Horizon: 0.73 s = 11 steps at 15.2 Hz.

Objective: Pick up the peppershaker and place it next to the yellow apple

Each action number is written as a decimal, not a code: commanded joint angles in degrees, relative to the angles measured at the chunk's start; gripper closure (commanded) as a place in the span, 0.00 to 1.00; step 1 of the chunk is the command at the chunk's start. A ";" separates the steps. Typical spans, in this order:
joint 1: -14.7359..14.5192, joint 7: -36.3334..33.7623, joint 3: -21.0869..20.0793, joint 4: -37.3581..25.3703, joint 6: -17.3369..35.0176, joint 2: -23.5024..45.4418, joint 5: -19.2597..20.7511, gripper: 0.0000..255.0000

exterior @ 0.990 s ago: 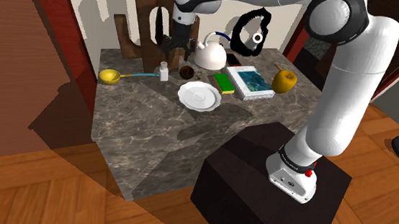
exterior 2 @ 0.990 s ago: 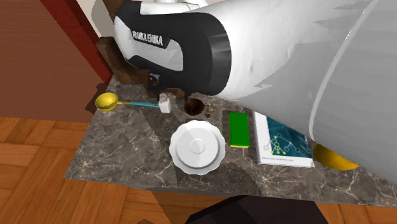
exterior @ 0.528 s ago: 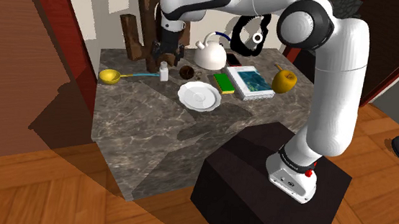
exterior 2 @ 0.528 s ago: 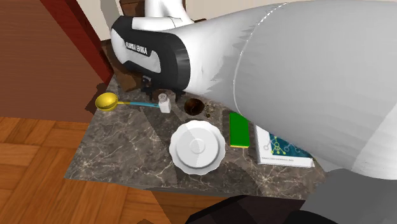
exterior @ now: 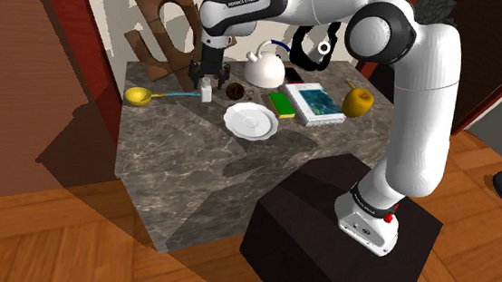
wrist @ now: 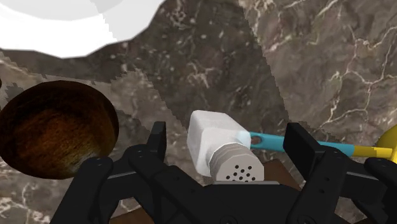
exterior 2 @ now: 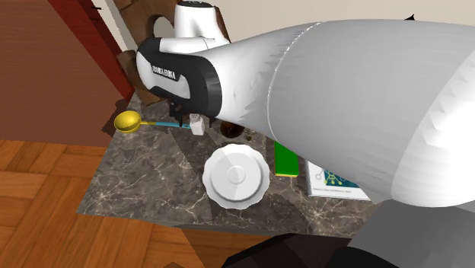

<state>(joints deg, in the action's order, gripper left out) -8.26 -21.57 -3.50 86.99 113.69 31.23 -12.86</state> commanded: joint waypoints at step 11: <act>-0.01 -0.01 0.00 -0.02 0.05 0.05 0.00 1.00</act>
<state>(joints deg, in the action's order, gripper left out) -8.26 -21.58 -3.48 86.95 113.71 31.25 -12.85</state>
